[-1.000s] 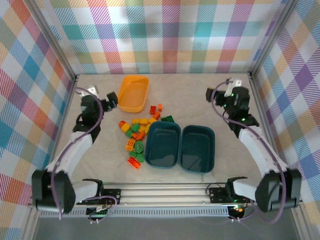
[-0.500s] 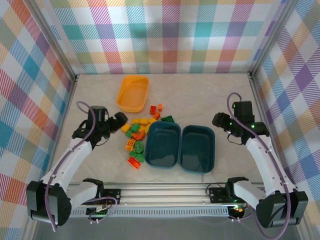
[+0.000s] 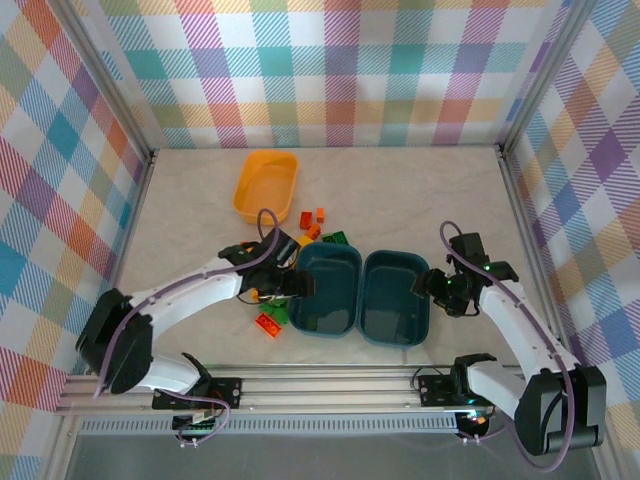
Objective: Sort the legos into containers by color
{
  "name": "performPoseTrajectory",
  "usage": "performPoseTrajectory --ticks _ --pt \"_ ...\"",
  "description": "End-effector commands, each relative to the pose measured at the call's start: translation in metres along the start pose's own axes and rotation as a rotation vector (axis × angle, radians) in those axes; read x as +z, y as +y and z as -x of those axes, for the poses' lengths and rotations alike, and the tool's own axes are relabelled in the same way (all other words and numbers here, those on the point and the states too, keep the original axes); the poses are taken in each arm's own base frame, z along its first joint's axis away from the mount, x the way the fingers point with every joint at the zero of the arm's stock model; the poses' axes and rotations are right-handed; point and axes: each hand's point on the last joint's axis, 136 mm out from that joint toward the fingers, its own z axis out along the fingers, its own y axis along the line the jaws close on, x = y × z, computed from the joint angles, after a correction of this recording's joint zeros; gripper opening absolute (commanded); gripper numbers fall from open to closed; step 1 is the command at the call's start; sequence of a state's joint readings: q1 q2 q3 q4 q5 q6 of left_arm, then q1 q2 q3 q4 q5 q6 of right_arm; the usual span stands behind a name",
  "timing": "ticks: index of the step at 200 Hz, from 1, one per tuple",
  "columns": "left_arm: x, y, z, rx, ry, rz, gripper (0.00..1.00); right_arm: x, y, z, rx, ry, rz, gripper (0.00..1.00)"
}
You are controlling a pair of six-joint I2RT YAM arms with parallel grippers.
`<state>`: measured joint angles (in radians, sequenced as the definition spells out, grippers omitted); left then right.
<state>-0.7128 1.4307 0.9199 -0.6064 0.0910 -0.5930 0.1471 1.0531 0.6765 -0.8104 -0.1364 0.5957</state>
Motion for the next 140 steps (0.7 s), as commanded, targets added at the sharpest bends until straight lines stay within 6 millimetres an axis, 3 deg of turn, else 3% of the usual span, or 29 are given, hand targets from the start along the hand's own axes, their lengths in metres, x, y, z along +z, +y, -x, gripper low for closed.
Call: performPoseTrajectory --ticks 1,22,51,93,140 --pt "0.004 0.002 0.001 0.025 0.002 0.048 0.75 0.012 0.0 -0.001 0.033 0.023 -0.002 0.58" --pt "0.014 -0.001 0.003 0.033 0.01 0.054 0.69 0.019 -0.003 0.003 0.027 0.012 -0.028 0.5" --pt "0.026 -0.008 0.004 0.061 0.027 0.059 0.51 0.028 -0.005 0.008 0.019 0.007 -0.054 0.31" --pt "0.019 -0.015 0.013 0.153 0.009 0.102 0.31 0.023 -0.006 0.021 -0.041 -0.032 -0.107 0.0" --pt "-0.012 -0.042 0.024 0.238 -0.012 0.052 0.09 -0.008 0.004 0.042 -0.104 -0.135 -0.117 0.0"
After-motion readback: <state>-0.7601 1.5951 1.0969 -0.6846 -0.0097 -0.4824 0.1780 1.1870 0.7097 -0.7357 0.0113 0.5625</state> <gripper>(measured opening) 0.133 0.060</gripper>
